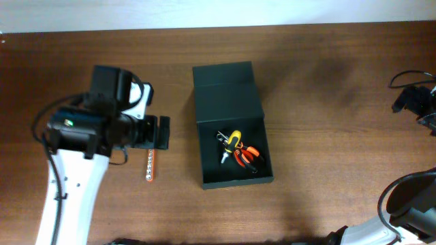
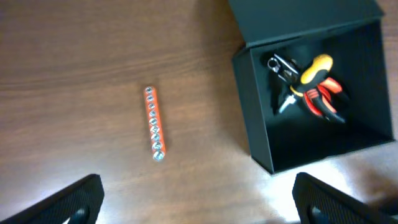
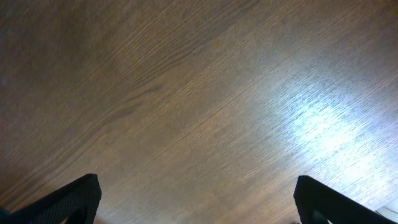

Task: Pack container
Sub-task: 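Move the left gripper back over the orange socket-bit strip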

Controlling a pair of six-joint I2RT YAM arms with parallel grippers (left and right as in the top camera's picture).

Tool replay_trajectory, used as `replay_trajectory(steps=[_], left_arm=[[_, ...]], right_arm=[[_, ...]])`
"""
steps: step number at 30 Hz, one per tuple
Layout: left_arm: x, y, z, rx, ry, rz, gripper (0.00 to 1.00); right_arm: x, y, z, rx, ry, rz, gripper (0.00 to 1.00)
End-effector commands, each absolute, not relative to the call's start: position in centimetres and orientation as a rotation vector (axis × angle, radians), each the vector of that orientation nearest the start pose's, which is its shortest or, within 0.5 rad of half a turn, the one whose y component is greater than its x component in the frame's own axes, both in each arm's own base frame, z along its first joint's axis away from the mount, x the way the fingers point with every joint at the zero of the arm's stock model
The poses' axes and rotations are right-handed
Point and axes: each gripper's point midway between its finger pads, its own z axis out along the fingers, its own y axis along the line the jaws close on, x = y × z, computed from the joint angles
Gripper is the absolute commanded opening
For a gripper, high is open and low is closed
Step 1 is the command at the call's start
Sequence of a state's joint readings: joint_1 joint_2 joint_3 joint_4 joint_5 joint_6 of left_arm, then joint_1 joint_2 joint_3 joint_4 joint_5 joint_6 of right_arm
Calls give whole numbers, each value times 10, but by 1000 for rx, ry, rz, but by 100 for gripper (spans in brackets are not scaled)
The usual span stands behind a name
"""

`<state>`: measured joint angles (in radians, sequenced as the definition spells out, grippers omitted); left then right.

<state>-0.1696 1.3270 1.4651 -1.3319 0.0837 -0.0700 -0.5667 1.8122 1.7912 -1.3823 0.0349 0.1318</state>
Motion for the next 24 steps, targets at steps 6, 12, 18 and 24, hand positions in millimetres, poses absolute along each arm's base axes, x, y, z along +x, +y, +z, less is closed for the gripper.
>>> replay_trajectory(steps=[6, 12, 18, 24], left_arm=[[267, -61, 154, 15, 2884, -199, 99], [262, -35, 112, -455, 2987, 18, 99], [265, -35, 84, -277, 3091, 70, 99], [273, -34, 66, -16, 3116, 78, 99]], right_arm=[[309, -202, 183, 1030, 2800, -102, 99], [309, -202, 183, 1030, 2799, -102, 99], [309, -202, 183, 1030, 2799, -102, 99], [309, -202, 183, 1030, 2799, -102, 99]])
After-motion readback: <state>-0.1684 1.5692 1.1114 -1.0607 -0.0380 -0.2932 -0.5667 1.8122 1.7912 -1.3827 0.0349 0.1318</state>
